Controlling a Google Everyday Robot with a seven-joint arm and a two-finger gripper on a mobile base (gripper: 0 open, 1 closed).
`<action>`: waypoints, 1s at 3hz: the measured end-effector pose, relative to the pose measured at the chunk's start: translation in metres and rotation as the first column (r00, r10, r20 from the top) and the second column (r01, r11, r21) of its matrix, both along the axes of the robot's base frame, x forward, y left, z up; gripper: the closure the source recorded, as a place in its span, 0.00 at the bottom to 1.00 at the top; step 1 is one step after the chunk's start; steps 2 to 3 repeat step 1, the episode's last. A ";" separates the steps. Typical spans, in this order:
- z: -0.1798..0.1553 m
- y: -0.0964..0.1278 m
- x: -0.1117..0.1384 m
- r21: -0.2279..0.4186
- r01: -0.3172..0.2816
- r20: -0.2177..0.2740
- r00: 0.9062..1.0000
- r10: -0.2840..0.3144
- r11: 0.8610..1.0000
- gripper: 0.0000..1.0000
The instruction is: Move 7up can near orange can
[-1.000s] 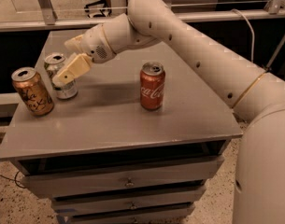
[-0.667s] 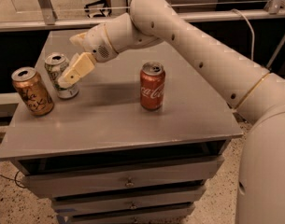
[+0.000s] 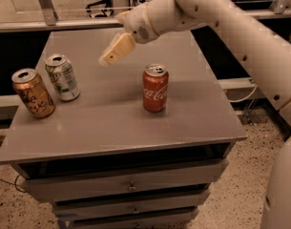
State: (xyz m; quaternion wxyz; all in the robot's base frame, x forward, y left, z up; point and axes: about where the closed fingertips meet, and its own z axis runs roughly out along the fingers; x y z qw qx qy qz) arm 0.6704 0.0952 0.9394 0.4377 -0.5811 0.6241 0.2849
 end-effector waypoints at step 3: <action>0.026 -0.073 0.045 0.029 0.179 0.074 0.981 -0.180 0.983 0.00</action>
Offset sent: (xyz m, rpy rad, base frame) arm 0.0000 0.0000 0.0000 0.0000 0.0000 0.0000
